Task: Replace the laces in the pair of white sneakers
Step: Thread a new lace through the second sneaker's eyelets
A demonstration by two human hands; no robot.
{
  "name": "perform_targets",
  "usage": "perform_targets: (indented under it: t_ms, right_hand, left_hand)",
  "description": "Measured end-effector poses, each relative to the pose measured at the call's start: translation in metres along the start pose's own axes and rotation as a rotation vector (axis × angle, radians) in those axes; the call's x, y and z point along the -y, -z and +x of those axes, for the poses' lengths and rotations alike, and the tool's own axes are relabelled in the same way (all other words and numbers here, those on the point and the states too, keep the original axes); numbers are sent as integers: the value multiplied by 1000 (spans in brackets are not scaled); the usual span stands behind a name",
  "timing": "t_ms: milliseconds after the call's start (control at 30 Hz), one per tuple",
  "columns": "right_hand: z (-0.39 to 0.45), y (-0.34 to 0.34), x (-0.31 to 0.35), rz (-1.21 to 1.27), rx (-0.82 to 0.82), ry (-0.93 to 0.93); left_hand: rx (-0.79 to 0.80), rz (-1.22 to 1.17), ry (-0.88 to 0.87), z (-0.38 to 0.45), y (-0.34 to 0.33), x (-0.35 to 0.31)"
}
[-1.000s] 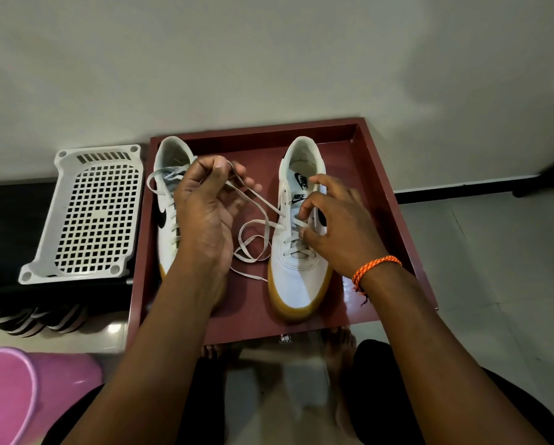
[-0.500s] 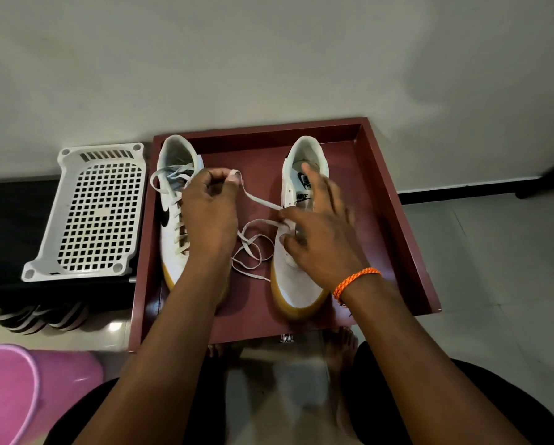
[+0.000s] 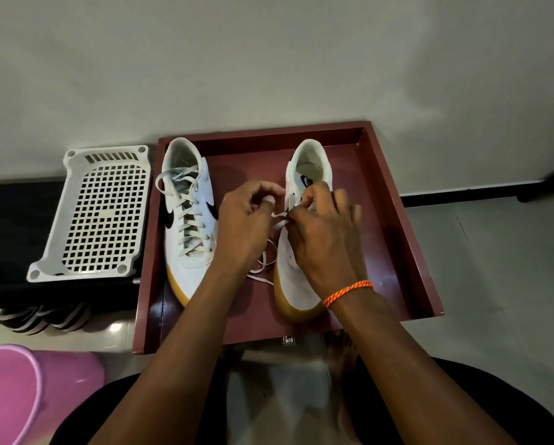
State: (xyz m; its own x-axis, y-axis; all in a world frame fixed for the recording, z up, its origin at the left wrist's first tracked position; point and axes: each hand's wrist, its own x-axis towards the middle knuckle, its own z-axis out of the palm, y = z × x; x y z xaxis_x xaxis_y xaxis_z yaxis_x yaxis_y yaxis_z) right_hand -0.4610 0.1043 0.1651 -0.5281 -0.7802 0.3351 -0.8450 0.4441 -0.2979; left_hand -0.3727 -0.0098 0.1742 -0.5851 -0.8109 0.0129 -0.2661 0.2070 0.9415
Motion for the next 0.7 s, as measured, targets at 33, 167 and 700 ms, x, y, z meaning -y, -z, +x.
perform_targets:
  t_ms: [33,167,700]
  right_hand:
    - [1,0,-1,44,-25,-3]
    - [6,4,-9,468,-68,-159]
    - [20,23,-59,1013,-490,-660]
  left_hand:
    - [45,-29,-10,0,-1,0]
    - [197,-90,-24,-5,-3,-5]
    - [-393,-484,23,0,13,-22]
